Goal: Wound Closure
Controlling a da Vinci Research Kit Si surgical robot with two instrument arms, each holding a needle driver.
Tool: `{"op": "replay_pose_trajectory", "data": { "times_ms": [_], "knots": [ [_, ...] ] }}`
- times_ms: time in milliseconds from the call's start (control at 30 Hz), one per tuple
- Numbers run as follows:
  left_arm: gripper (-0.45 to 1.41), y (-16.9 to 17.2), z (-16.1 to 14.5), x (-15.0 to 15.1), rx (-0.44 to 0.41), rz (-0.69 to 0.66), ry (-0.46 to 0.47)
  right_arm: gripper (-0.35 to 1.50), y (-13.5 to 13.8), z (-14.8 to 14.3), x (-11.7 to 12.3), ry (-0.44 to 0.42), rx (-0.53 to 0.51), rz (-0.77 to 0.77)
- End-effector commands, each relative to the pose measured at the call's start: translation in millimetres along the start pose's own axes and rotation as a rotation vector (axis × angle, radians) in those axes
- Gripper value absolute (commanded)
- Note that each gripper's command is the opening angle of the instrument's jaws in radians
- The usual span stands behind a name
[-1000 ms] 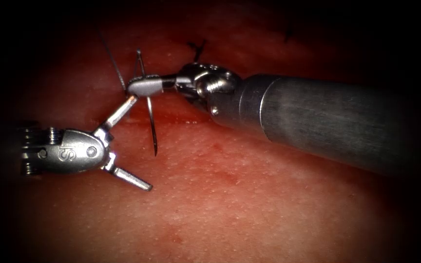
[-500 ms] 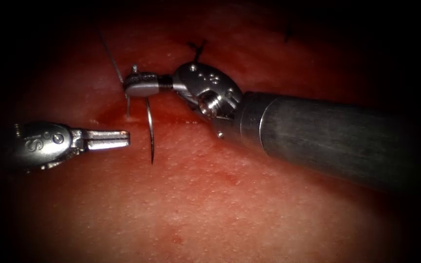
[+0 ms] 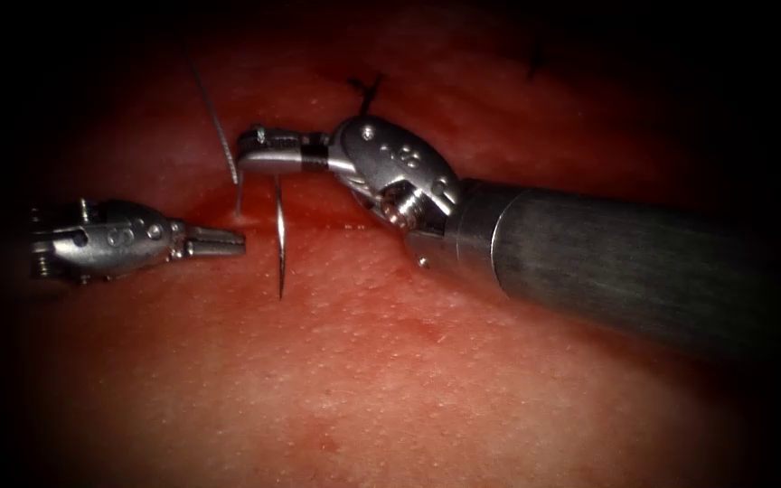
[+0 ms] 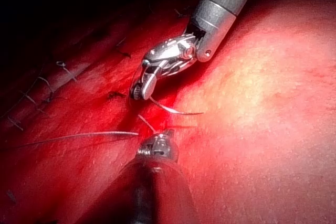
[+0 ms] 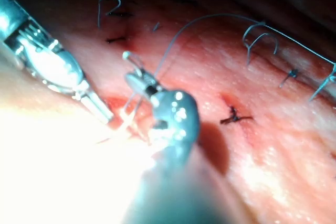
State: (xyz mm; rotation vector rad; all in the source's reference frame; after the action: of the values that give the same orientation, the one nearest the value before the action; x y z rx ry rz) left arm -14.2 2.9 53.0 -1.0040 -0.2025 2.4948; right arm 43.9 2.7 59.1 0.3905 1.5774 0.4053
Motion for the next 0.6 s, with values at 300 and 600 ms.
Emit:
{"op": "replay_pose_trajectory", "data": {
  "times_ms": [300,600],
  "knots": [
    [-0.45,-3.1,1.8,-0.2,0.043,-0.003,-0.072,-0.35,0.6,0.9,0.6,0.011,-0.002,-0.046],
    [-0.45,-4.2,3.2,-1.9,0.003,0.006,-0.202,-0.35,0.7,1.3,0.6,0.011,-0.012,-0.128]
  ]
}}
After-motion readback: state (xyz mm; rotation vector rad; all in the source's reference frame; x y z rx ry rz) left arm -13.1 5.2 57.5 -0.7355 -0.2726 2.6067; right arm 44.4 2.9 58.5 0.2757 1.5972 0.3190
